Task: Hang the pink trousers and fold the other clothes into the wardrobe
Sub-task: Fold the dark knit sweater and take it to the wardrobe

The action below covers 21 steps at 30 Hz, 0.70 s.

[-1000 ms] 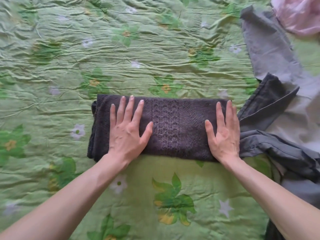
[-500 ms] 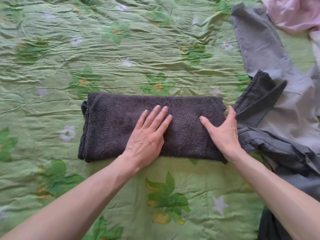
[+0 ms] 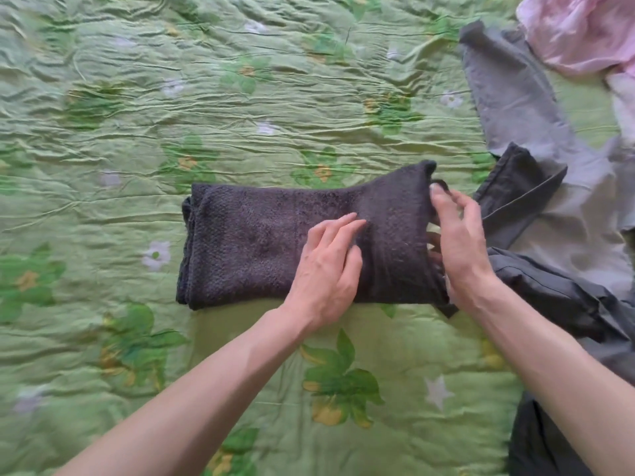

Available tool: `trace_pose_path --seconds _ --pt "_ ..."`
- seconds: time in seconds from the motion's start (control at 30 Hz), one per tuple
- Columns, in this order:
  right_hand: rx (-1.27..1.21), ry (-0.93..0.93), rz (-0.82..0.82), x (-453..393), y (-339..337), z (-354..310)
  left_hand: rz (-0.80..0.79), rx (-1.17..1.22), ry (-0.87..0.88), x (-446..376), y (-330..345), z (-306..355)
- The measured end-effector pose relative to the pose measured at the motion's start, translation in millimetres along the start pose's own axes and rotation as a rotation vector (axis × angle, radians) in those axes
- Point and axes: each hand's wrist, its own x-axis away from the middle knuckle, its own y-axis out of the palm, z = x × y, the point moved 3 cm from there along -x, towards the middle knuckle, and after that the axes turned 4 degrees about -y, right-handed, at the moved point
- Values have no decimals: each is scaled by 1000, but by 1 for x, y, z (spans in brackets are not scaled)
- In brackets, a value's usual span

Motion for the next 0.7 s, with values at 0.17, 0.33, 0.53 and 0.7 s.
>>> trace_pose_path --seconds 0.17,0.33,0.53,0.7 --pt "-189 79 -235 31 42 -22 5 582 -301 15 -27 24" --pt "-205 24 -456 52 91 -30 209 638 -448 16 -73 -14" --pt "432 -621 -294 40 107 -19 180 648 -499 27 -126 -71" --pt "855 -627 -391 43 163 25 404 598 -616 32 -144 -100"
